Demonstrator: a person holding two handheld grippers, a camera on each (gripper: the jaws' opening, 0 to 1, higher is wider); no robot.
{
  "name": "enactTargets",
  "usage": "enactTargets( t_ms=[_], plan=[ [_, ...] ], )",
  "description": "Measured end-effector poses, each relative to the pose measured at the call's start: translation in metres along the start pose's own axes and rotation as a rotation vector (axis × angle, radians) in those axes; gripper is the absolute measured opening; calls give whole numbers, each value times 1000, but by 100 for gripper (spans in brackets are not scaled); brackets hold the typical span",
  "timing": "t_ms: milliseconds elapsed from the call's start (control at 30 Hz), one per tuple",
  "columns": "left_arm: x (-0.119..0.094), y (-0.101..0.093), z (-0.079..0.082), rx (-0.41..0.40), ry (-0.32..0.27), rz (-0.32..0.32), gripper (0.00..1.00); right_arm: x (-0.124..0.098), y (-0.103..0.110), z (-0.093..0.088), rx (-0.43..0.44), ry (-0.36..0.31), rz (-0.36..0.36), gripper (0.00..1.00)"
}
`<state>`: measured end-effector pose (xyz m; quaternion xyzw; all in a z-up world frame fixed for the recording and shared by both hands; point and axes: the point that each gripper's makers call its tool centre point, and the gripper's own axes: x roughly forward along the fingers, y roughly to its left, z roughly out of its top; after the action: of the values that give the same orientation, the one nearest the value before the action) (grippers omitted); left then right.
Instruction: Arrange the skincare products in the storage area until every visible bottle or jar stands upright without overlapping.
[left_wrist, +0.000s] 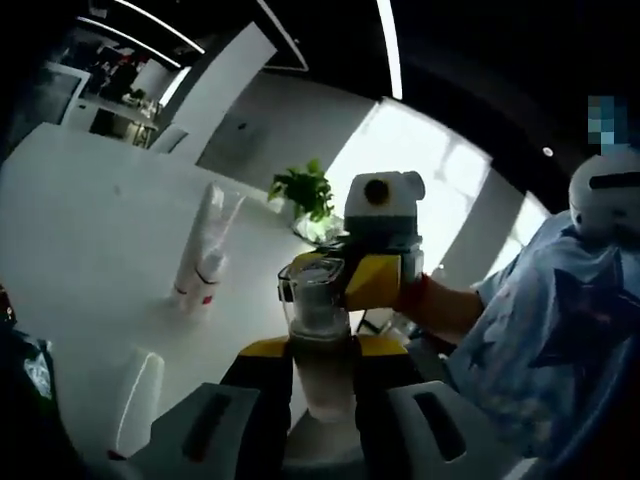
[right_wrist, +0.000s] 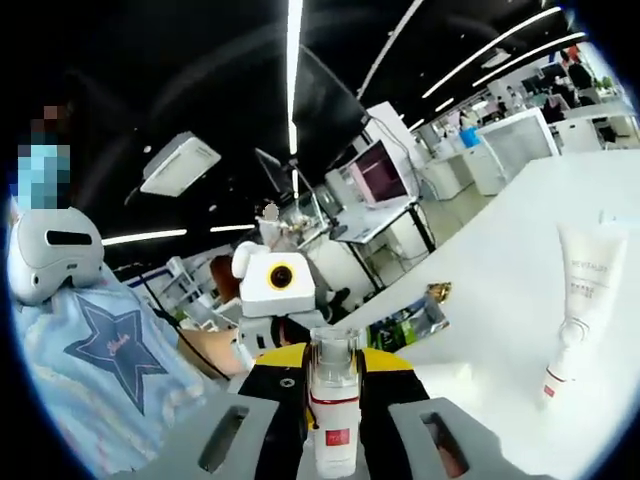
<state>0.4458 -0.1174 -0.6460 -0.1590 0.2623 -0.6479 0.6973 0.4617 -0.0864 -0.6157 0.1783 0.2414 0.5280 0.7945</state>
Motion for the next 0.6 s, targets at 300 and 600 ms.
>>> enactTargets(
  t_ms=[300, 600],
  plan=[
    [-4, 24, 7, 24, -48, 133, 23, -2, -33, 14, 40, -113, -249, 11],
    [-8, 58, -9, 244, 81, 382, 30, 12, -46, 5, 44, -138, -444, 11]
  ],
)
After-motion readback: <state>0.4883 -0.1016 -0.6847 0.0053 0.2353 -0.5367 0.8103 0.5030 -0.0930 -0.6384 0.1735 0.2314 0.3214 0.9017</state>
